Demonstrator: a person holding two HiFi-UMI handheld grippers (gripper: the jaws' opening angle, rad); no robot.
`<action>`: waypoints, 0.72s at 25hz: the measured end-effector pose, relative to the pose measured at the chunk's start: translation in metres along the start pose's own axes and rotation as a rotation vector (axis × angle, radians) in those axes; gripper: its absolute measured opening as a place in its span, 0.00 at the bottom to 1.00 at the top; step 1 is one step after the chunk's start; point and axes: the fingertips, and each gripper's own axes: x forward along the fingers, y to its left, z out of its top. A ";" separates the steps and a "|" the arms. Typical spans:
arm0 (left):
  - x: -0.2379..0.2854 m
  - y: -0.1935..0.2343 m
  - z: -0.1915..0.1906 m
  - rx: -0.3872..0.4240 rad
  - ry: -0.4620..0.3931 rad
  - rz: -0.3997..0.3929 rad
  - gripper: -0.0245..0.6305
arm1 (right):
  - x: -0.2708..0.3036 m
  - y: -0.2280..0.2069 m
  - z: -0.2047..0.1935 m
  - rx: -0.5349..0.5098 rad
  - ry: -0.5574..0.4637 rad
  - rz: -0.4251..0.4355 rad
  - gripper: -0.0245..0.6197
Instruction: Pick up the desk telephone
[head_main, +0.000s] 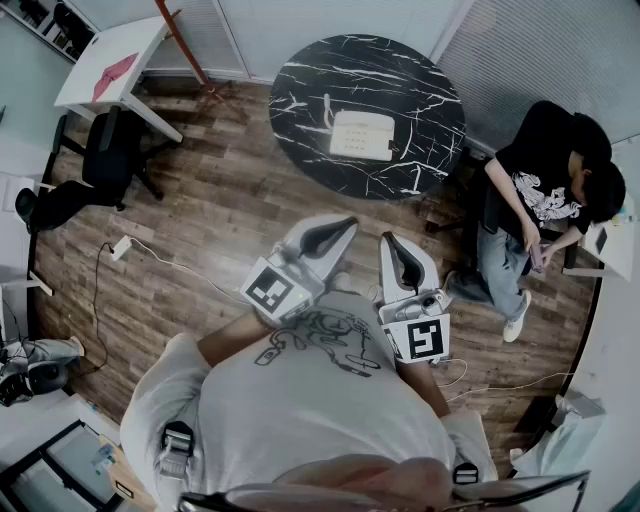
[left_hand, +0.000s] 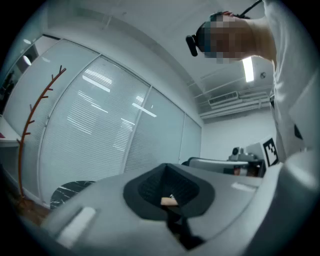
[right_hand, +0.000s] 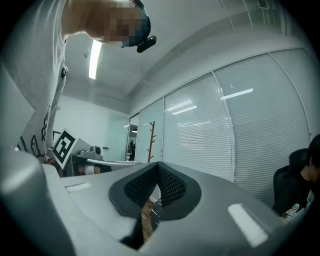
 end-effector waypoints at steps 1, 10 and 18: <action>0.000 0.000 -0.002 -0.001 -0.001 0.001 0.04 | 0.000 -0.001 0.000 -0.001 0.003 0.000 0.05; 0.007 -0.002 -0.007 -0.003 0.004 0.013 0.04 | -0.006 -0.009 -0.005 -0.012 0.011 0.028 0.05; 0.018 -0.012 -0.012 -0.001 0.005 0.032 0.04 | -0.016 -0.020 -0.008 -0.002 0.007 0.040 0.05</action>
